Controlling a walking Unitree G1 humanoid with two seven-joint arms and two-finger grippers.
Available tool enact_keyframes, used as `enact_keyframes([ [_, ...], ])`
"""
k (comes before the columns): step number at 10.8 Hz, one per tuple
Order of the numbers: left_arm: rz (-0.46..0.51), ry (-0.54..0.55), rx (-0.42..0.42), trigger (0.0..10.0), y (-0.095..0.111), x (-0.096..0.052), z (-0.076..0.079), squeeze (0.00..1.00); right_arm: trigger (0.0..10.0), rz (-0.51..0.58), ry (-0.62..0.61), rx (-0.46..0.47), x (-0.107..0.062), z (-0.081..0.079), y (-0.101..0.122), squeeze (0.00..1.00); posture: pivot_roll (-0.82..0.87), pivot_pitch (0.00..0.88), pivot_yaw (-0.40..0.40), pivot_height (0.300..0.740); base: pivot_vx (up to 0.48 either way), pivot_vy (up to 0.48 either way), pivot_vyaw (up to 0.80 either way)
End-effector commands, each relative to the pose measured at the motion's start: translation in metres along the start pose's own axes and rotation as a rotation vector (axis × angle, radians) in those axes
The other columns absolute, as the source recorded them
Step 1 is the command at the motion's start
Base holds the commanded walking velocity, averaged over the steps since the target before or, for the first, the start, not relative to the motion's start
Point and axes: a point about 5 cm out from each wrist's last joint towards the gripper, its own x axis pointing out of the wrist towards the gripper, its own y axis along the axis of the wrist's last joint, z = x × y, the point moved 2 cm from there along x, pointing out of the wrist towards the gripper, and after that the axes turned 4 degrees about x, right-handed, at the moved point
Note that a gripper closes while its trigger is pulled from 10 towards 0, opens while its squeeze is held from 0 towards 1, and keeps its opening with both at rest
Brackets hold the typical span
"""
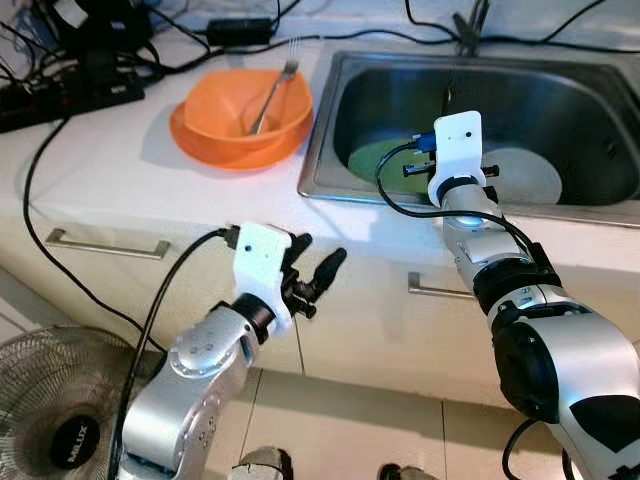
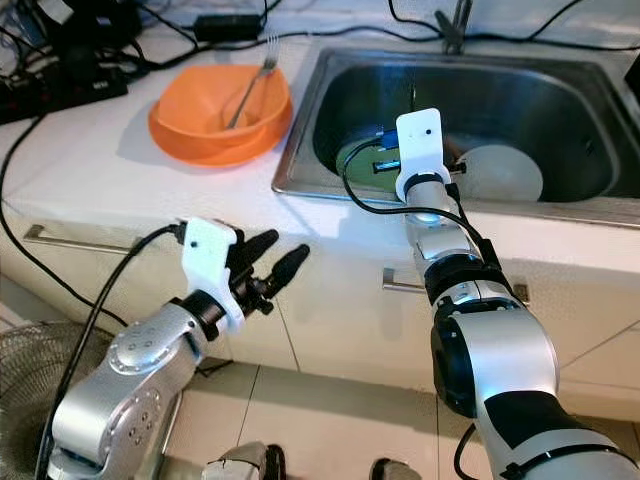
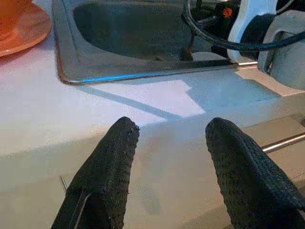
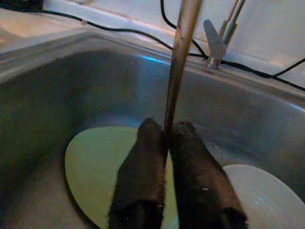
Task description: Kitchen organization
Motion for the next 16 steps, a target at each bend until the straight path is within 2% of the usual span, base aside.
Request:
enact_keyframes([
  [1,0.005,0.004,-0.001,10.0,0.002,-0.001,-0.001,0.00,10.0,0.023,0.003,-0.008,0.003,-0.002,0.009,1.00,0.30,0.173,0.052,0.740,0.000,0.000,0.00],
  [2,0.005,0.004,-0.001,10.0,0.002,-0.001,-0.001,0.00,10.0,0.023,0.003,-0.008,0.003,-0.002,0.009,1.00,0.30,0.173,0.052,0.740,0.000,0.000,0.00],
  [3,0.004,0.006,-0.002,10.0,0.002,0.000,-0.002,0.00,10.0,0.027,-0.001,-0.018,0.003,-0.001,0.011,0.00,0.30,0.165,0.050,0.740,0.000,0.000,0.00],
  [6,0.019,0.010,-0.001,10.0,0.004,0.005,-0.004,0.00,10.0,0.058,-0.024,-0.011,0.006,0.003,0.019,0.00,0.28,0.149,0.050,0.740,0.000,0.000,0.00],
  [7,0.047,0.025,0.002,10.0,0.008,0.009,-0.007,0.00,10.0,0.161,-0.034,-0.029,0.006,0.004,0.037,0.00,0.27,0.138,0.050,0.740,0.000,0.000,0.00],
  [9,0.090,0.045,0.012,10.0,0.014,0.018,-0.012,0.00,10.0,0.317,-0.037,0.010,0.006,0.007,0.068,0.00,0.23,0.115,0.044,0.740,0.000,0.000,0.00],
  [11,0.138,0.086,0.021,10.0,0.021,0.028,-0.021,0.00,10.0,0.440,-0.018,0.038,-0.005,0.003,0.077,0.00,0.20,0.072,0.041,0.740,0.000,0.000,0.00],
  [13,0.155,0.115,0.035,10.0,0.022,0.037,-0.029,0.00,10.0,0.453,-0.028,0.068,-0.014,0.000,0.068,0.00,0.17,0.042,0.041,0.740,0.000,0.000,0.00],
  [14,0.179,0.164,0.049,10.0,0.025,0.042,-0.038,0.00,10.0,0.412,-0.034,0.119,-0.026,-0.007,0.048,0.00,0.16,0.007,0.044,0.740,0.000,0.000,0.00],
  [15,0.190,0.185,0.059,10.0,0.026,0.045,-0.043,0.00,10.0,0.378,-0.018,0.131,-0.034,-0.014,0.034,0.00,0.15,0.000,0.045,0.740,0.000,0.000,0.00],
  [16,0.200,0.207,0.085,10.0,0.028,0.049,-0.051,0.00,10.0,0.314,0.014,0.161,-0.050,-0.029,0.011,0.00,0.15,0.000,0.045,0.740,0.000,0.000,0.00],
])
